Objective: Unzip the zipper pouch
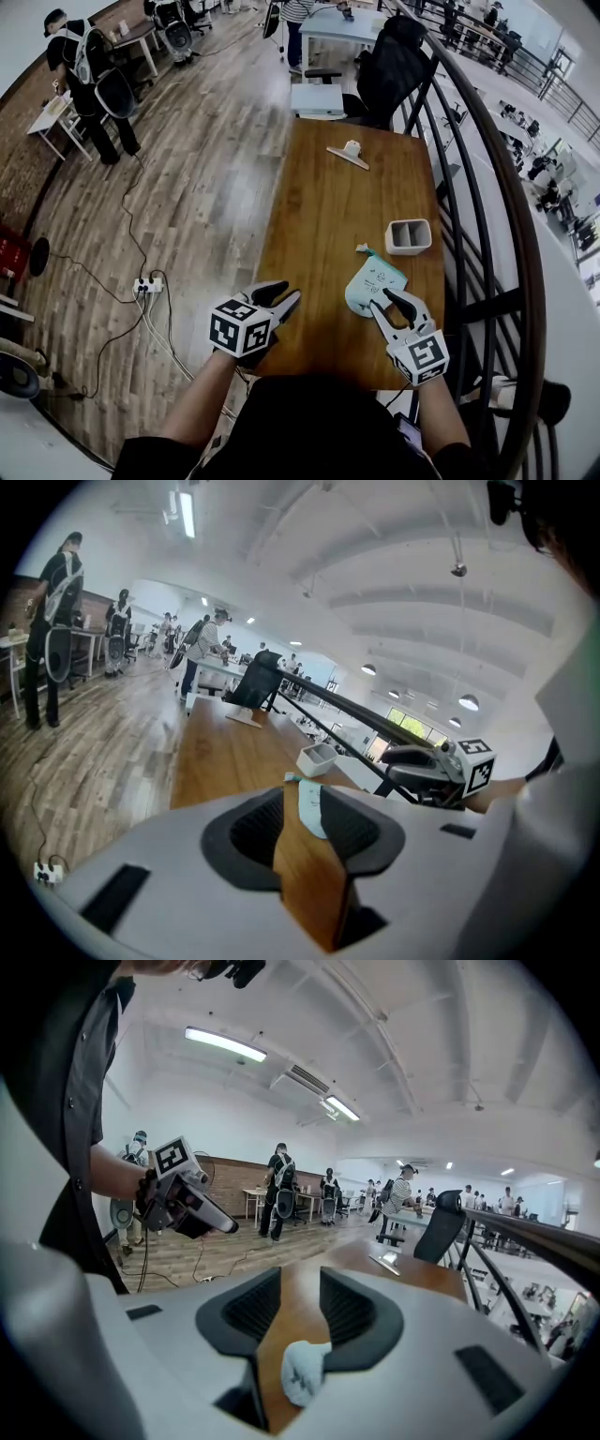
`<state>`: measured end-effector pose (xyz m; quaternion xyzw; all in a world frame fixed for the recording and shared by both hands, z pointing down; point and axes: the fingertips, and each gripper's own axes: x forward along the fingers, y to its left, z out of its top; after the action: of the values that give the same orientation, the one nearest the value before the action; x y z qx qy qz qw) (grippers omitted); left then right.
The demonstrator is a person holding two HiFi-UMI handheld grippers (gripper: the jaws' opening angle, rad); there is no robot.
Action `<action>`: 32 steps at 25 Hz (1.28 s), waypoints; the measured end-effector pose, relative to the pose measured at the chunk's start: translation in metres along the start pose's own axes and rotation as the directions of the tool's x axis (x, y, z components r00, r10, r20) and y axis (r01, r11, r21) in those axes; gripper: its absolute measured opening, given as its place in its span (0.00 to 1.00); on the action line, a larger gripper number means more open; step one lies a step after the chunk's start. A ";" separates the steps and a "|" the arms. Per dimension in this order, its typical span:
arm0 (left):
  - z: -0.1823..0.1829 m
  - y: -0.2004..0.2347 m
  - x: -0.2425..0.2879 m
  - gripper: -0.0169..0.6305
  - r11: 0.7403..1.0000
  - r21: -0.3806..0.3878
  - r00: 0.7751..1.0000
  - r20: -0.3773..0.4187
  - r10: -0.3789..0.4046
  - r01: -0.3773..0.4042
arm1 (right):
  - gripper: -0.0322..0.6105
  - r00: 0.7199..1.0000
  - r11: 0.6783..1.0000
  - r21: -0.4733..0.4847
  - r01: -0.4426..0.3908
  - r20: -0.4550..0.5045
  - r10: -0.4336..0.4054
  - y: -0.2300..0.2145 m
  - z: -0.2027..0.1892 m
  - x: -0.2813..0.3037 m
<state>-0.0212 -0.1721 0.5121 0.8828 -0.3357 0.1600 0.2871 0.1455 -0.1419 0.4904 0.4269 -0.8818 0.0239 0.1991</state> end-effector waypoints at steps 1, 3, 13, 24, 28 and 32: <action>0.004 -0.001 -0.001 0.22 1.000 0.009 1.000 0.023 -0.002 0.002 | 0.25 1.000 1.000 0.003 -0.003 -0.002 0.003 0.001 -0.001 0.000; 0.012 -0.002 -0.004 0.20 1.000 0.024 0.998 0.063 -0.006 0.005 | 0.25 1.000 1.000 0.006 -0.008 -0.003 0.008 0.003 -0.002 0.000; 0.046 -0.016 -0.024 0.07 0.995 0.091 0.962 0.273 0.011 -0.037 | 0.17 0.997 1.000 -0.027 -0.006 0.071 0.008 0.007 0.021 -0.023; 0.080 -0.049 -0.066 0.06 0.977 0.162 0.874 0.483 0.047 -0.141 | 0.05 0.980 0.998 0.018 0.066 0.189 -0.068 -0.023 0.040 -0.082; 0.079 -0.067 -0.081 0.06 0.968 0.173 0.843 0.534 0.064 -0.183 | 0.04 0.976 0.998 0.053 0.046 0.210 -0.056 -0.026 0.037 -0.098; 0.077 -0.077 -0.088 0.06 0.960 0.158 0.822 0.559 0.105 -0.230 | 0.04 0.972 0.999 0.053 0.009 0.233 -0.021 -0.026 0.037 -0.106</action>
<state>-0.0254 -0.1282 0.3787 0.8846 -0.4603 -0.0373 0.0657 0.2124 -0.0874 0.4135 0.4384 -0.8949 -0.0053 0.0834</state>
